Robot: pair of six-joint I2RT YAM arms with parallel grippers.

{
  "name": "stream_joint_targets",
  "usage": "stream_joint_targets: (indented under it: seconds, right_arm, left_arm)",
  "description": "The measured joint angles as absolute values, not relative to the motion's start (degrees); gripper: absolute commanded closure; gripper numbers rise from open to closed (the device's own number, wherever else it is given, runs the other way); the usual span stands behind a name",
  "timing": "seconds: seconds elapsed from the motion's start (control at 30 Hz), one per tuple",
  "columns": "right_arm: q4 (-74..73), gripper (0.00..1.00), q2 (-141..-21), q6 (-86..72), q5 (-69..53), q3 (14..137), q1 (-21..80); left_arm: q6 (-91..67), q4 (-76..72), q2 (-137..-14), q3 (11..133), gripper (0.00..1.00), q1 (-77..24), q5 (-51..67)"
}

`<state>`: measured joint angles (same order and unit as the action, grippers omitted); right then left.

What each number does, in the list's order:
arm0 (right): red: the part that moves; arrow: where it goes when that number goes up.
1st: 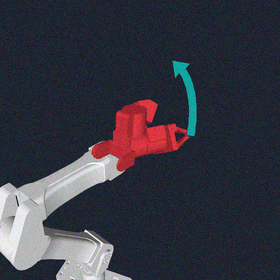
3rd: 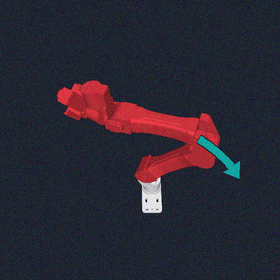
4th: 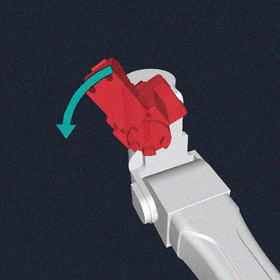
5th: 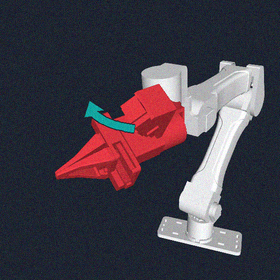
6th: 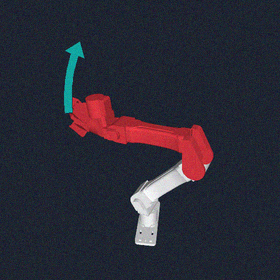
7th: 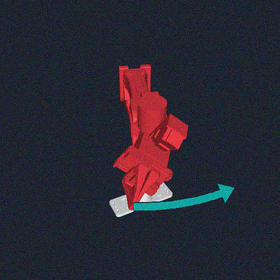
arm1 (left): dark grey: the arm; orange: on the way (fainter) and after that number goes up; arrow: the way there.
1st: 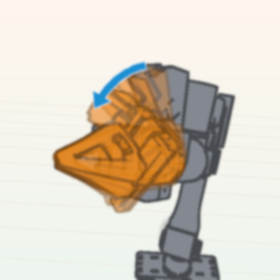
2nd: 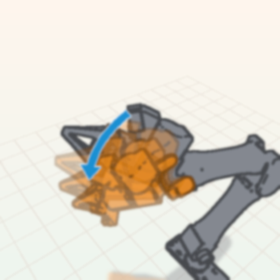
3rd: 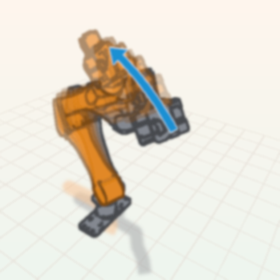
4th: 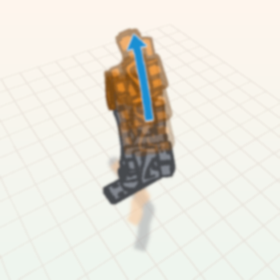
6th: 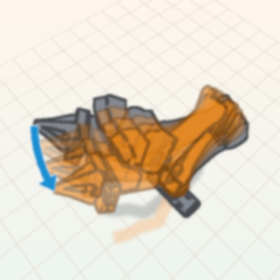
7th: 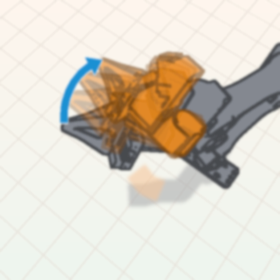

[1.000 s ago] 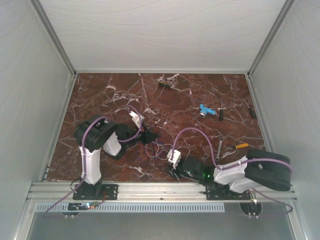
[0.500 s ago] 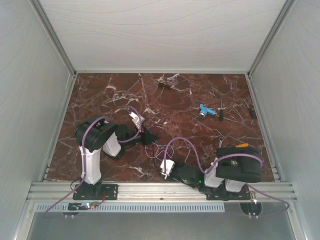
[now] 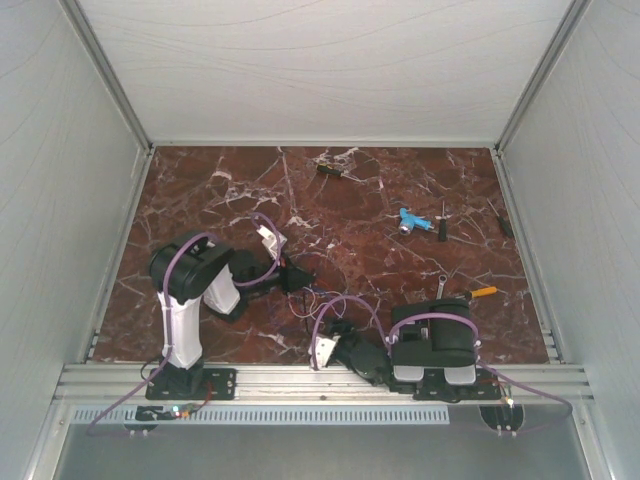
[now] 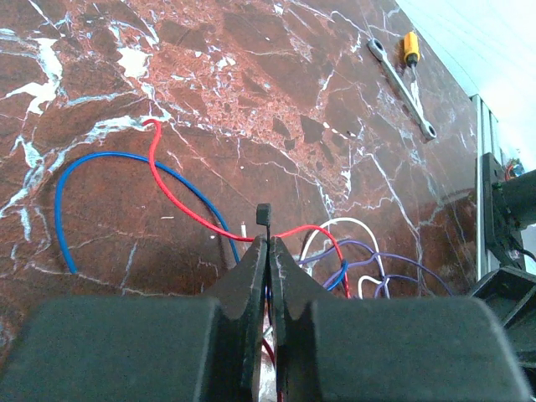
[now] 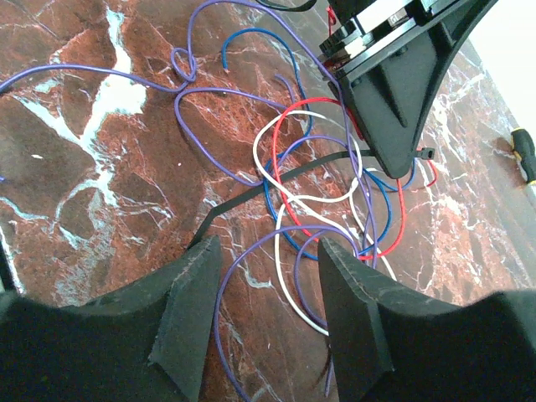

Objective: Zip-tie the wires
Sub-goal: Tie the cable at the center of the board.

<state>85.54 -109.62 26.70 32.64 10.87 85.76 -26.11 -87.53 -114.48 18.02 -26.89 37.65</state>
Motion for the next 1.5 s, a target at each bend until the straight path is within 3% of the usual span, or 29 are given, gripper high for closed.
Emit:
stream_joint_targets:
  seconds: [0.77, 1.5]
  right_arm:
    - [85.56, 0.49, -107.81, 33.82, 21.61, 9.56, 85.65]
    - [86.06, 0.76, -113.27, 42.85, 21.12, 13.98, 84.95]
  left_arm:
    - [-28.10, -87.53, -114.48, 18.02, 1.00, -25.93, 39.72]
    - [-28.97, -87.53, -114.48, 18.00, 1.00, -25.93, 39.92]
